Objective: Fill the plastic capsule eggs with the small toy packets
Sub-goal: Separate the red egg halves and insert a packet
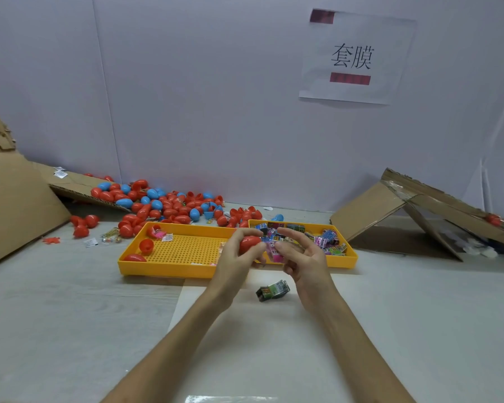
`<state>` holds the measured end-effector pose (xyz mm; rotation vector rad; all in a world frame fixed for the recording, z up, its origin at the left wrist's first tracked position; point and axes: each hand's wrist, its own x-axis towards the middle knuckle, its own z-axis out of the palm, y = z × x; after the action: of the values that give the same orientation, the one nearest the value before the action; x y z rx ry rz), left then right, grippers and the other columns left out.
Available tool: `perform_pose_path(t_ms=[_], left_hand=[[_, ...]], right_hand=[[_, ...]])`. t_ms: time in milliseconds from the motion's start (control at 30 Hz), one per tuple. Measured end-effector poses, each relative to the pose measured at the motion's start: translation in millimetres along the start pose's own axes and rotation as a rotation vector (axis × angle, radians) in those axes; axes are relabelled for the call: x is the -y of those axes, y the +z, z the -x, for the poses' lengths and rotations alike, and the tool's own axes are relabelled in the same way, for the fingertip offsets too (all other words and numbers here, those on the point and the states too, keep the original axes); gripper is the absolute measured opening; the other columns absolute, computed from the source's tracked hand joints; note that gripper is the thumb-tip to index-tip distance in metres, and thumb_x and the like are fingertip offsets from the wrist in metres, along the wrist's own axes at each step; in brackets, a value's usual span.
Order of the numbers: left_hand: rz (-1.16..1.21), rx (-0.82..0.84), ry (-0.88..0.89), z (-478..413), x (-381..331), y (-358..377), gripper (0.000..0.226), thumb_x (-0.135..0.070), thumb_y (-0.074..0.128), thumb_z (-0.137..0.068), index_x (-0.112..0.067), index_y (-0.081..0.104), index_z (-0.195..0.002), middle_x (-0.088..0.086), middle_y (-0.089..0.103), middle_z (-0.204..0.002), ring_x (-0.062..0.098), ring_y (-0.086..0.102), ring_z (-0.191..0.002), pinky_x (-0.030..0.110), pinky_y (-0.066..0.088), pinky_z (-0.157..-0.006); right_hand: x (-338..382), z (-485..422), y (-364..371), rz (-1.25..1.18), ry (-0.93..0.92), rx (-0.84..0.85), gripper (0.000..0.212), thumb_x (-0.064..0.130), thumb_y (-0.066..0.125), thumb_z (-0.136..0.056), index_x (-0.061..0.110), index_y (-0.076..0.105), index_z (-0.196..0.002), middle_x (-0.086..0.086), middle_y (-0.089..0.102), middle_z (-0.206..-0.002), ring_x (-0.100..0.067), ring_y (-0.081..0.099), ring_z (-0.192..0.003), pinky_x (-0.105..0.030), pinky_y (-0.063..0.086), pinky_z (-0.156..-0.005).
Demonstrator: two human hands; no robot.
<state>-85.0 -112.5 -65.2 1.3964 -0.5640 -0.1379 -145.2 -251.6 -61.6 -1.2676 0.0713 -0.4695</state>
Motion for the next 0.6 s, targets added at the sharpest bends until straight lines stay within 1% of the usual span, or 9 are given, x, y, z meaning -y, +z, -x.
perform_pose_path(t_ms=[67,100,200,267,333,400,467,533,600], left_hand=[[0.15,0.015,-0.063,-1.4,-3.3,-0.3,0.015,-0.018,0.048,-0.106,-0.019,0.058,-0.116,0.008,0.064,-0.096,0.016,0.065,-0.076,0.027,0.054,-0.067],[0.181,0.006,-0.074,-2.4,-4.4,-1.2,0.016,-0.019,0.043,-0.108,-0.019,0.057,-0.117,0.008,0.064,-0.094,0.016,0.065,-0.075,0.029,0.054,-0.067],[0.152,-0.004,-0.052,-3.0,-5.1,-1.8,0.017,-0.027,0.041,-0.109,-0.016,0.05,-0.118,0.011,0.067,-0.092,0.018,0.066,-0.074,0.03,0.055,-0.066],[0.103,-0.012,-0.044,-1.9,-5.4,-0.1,0.023,-0.035,0.041,-0.107,-0.016,0.048,-0.116,0.011,0.069,-0.091,0.018,0.067,-0.073,0.026,0.055,-0.064],[0.084,-0.014,-0.043,-1.0,-6.0,1.0,0.025,-0.039,0.039,-0.107,-0.016,0.048,-0.114,0.009,0.073,-0.093,0.018,0.069,-0.075,0.025,0.055,-0.063],[0.094,-0.017,-0.037,-0.8,-6.8,1.2,0.025,-0.04,0.039,-0.107,-0.018,0.049,-0.113,0.005,0.076,-0.097,0.019,0.073,-0.08,0.027,0.057,-0.067],[0.096,-0.015,-0.037,-0.7,-7.6,1.4,0.024,-0.04,0.04,-0.106,-0.02,0.05,-0.114,0.003,0.076,-0.102,0.02,0.075,-0.086,0.031,0.06,-0.072],[0.088,-0.002,-0.044,0.0,-7.8,2.3,0.024,-0.039,0.041,-0.106,-0.019,0.051,-0.117,0.004,0.073,-0.108,0.018,0.075,-0.089,0.03,0.061,-0.072],[0.067,0.018,-0.047,0.7,-7.1,3.4,0.027,-0.038,0.042,-0.106,-0.017,0.05,-0.121,0.005,0.071,-0.109,0.016,0.075,-0.089,0.028,0.061,-0.072]], right_hand=[[1.8,-1.1,-4.6,-0.013,-0.001,-0.076,0.028,0.009,0.077,-0.081,0.018,0.074,-0.108,-0.006,0.074,-0.084,-0.01,0.063,-0.065,-0.02,0.039,-0.051],[2.7,-1.7,-7.3,-0.022,-0.008,-0.109,0.027,0.007,0.074,-0.084,0.017,0.074,-0.109,-0.005,0.075,-0.085,-0.009,0.064,-0.065,-0.019,0.039,-0.051],[5.2,-2.3,-11.7,-0.019,-0.026,-0.15,0.027,0.006,0.071,-0.088,0.016,0.074,-0.113,-0.003,0.076,-0.09,-0.009,0.067,-0.068,-0.018,0.039,-0.051],[5.7,-1.7,-10.6,-0.015,-0.027,-0.124,0.026,0.006,0.069,-0.09,0.019,0.075,-0.112,-0.003,0.076,-0.093,-0.011,0.07,-0.072,-0.018,0.042,-0.053],[5.8,-0.7,-8.8,-0.004,-0.03,-0.082,0.027,0.004,0.068,-0.09,0.022,0.076,-0.109,-0.004,0.077,-0.096,-0.014,0.07,-0.076,-0.019,0.045,-0.055],[5.9,-0.3,-8.2,0.015,-0.036,-0.052,0.03,0.003,0.066,-0.091,0.022,0.075,-0.112,-0.007,0.077,-0.102,-0.02,0.07,-0.083,-0.025,0.047,-0.063],[5.6,-0.3,-7.9,0.027,-0.042,-0.035,0.032,0.001,0.065,-0.091,0.021,0.075,-0.113,-0.011,0.076,-0.107,-0.024,0.07,-0.089,-0.032,0.047,-0.07],[5.2,-0.3,-7.1,0.037,-0.044,-0.033,0.033,0.001,0.065,-0.091,0.022,0.075,-0.114,-0.011,0.076,-0.108,-0.025,0.07,-0.093,-0.035,0.046,-0.072],[5.1,-0.2,-6.9,0.049,-0.044,-0.031,0.033,0.001,0.065,-0.091,0.022,0.074,-0.115,-0.011,0.076,-0.109,-0.024,0.071,-0.095,-0.033,0.045,-0.07]])
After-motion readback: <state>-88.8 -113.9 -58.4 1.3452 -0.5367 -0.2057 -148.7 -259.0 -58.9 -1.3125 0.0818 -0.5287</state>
